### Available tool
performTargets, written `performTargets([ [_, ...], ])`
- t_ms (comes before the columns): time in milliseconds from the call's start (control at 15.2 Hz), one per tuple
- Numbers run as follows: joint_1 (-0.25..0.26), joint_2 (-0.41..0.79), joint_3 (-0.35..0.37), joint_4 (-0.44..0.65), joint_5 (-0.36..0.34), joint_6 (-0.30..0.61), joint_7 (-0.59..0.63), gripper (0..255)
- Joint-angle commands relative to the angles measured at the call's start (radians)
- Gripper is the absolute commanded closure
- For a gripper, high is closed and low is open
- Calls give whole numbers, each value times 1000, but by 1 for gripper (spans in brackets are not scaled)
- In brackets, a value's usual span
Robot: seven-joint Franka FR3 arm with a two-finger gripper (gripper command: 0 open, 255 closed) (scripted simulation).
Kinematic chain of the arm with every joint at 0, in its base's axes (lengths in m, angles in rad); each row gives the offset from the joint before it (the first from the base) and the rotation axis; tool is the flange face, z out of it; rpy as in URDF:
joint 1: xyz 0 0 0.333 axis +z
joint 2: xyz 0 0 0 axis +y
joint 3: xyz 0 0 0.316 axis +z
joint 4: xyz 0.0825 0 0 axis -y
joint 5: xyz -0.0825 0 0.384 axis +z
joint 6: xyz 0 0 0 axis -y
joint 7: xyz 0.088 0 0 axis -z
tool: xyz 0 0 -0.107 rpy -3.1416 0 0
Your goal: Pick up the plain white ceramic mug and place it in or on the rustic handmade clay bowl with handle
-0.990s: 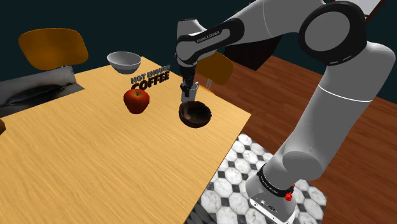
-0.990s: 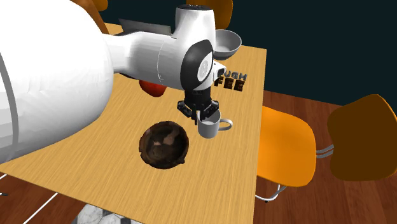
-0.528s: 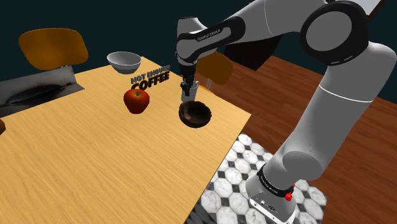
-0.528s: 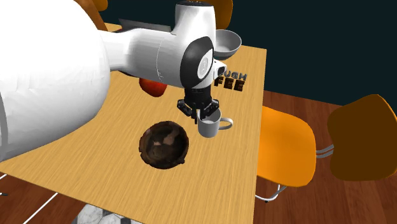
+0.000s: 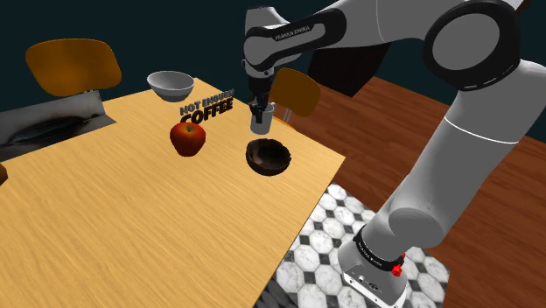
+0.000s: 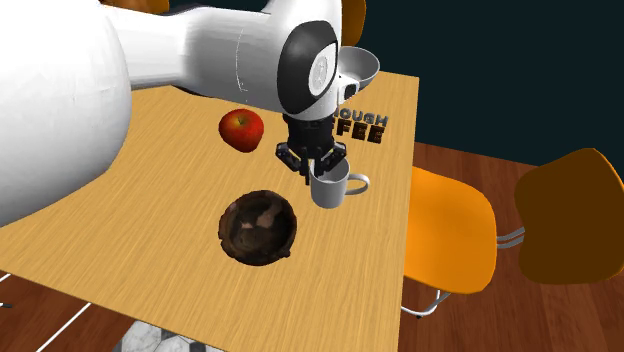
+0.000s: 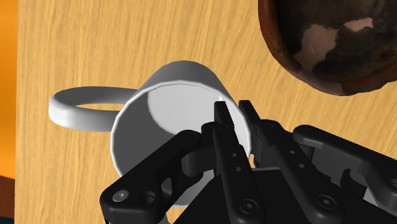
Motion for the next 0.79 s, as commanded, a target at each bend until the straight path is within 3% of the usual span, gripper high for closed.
performTargets([
  [0, 0, -12, 0, 13, 1, -26, -3, 255],
  [726, 1, -52, 1, 113, 5, -165, -15, 255],
])
